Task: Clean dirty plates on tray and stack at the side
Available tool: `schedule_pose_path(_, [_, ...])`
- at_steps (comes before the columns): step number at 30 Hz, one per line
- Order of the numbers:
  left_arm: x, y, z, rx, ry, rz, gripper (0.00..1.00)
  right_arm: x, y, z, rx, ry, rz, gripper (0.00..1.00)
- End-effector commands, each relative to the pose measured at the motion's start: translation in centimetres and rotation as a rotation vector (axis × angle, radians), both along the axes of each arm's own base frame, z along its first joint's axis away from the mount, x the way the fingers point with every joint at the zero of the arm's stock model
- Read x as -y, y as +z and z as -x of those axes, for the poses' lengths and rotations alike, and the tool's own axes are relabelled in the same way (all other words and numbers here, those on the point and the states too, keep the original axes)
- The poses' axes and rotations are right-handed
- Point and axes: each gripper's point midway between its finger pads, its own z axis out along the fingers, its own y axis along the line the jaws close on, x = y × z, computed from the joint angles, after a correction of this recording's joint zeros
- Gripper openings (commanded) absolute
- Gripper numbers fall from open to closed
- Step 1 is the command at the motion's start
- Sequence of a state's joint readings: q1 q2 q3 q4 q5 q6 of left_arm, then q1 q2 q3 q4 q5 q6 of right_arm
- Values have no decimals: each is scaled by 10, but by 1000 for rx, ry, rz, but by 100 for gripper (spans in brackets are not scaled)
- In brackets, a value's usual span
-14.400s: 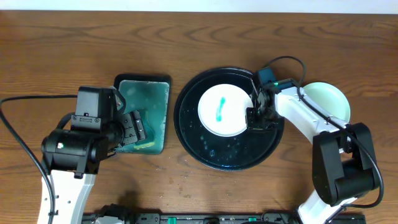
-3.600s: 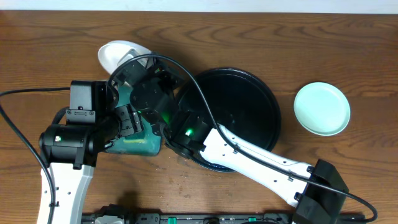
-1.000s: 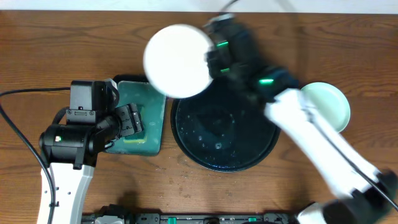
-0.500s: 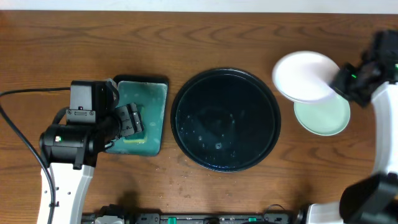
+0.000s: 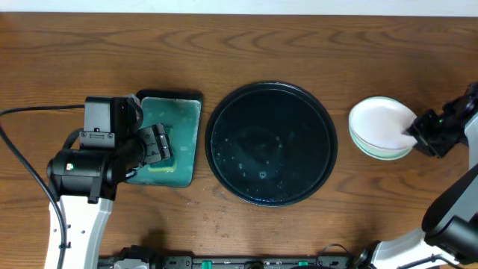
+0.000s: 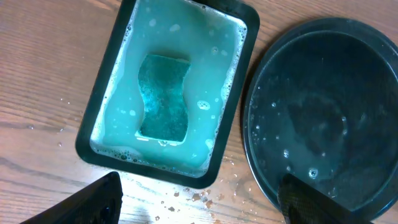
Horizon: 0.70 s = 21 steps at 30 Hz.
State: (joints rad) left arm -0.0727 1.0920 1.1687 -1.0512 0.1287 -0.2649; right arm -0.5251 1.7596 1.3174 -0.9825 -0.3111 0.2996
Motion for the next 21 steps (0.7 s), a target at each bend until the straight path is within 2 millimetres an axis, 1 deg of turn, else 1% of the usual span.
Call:
schedule_pose_path(1, [-1, 6, -2, 13, 1, 1, 81, -55, 74, -21, 289, 215, -67, 49])
schedule_pose_path(3, [-1, 6, -2, 13, 1, 1, 81, -83, 110, -19, 406, 325, -49, 50])
schedule_pose_path(5, [-1, 6, -2, 13, 1, 1, 81, -108, 142, -12, 504, 428, 1, 51])
schedule_pose_path(8, [-1, 6, -2, 13, 1, 1, 81, -142, 183, 9, 614, 526, 65, 57])
schedule_pose_path(9, [-1, 6, -2, 13, 1, 1, 81, -152, 193, 16, 643, 554, 78, 63])
schedule_pose_path(10, [-1, 6, -2, 13, 1, 1, 81, -163, 203, 25, 673, 584, 82, 66])
schedule_pose_path(11, [-1, 6, -2, 13, 1, 1, 81, -174, 211, 34, 700, 616, 78, 66])
schedule_pose_path(13, [-1, 6, -2, 13, 1, 1, 81, -199, 225, 56, 745, 690, 53, 70])
schedule_pose_path(14, [-1, 6, -2, 13, 1, 1, 81, -211, 230, 68, 759, 728, 38, 83])
schedule_pose_path(15, [-1, 6, -2, 13, 1, 1, 81, -219, 233, 77, 767, 752, 27, 99])
schedule_pose_path(18, [-1, 6, -2, 13, 1, 1, 81, -242, 239, 105, 771, 809, -46, 99])
schedule_pose_path(21, [-1, 6, -2, 13, 1, 1, 81, -241, 237, 117, 766, 833, 15, 99])
